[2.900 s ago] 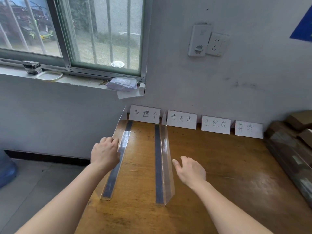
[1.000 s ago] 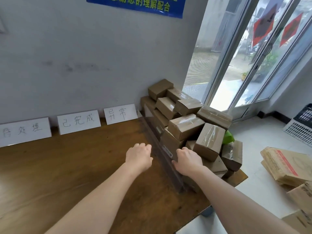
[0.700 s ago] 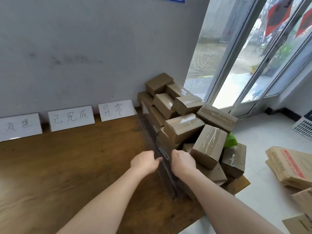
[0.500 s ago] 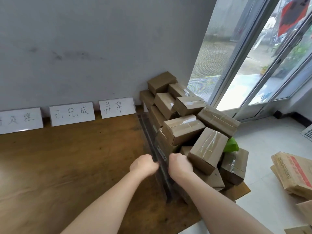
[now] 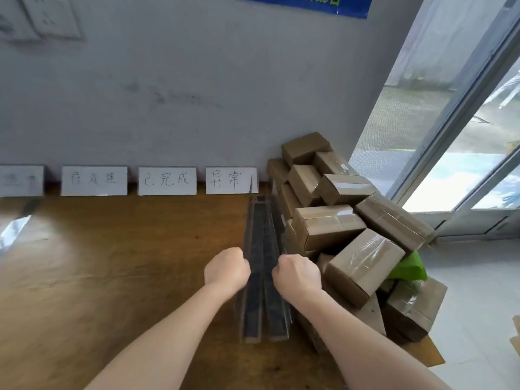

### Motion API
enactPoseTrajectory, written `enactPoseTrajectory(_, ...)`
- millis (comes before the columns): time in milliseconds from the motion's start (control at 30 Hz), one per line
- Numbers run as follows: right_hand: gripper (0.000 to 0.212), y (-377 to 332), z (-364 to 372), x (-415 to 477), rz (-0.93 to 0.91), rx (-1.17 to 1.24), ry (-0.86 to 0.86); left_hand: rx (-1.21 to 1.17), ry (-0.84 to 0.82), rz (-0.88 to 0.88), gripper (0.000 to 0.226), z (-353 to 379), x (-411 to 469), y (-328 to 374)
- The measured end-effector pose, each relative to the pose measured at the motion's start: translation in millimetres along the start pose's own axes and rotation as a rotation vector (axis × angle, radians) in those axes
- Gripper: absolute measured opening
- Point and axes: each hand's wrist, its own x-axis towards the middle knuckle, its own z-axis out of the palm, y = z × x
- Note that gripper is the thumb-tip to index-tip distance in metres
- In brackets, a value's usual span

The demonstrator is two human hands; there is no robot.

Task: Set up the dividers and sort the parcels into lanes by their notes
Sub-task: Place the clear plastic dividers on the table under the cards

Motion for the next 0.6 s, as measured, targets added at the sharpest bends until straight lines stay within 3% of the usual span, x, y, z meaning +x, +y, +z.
enactPoseTrajectory(133, 0.024, -8.4, -1.9, -6.2, -0.032, 0.19, 0.06, 0.018, 0.055, -0.03, 0.024, -11.5, -15.6, -19.8)
enactPoseTrajectory(367, 0.026, -40.9, -1.2, -24.1, -0.197, 0.165, 0.062, 0.002, 0.138, -0.136, 0.027, -33.7, -39.8, -64.5)
enactPoseTrajectory(600, 0.022, -87.7, 11.8, -21.1, -0.124, 0.273, 0.066, 0.008, 0.16, -0.239, 0.026, -62.1, -47.3, -131.0)
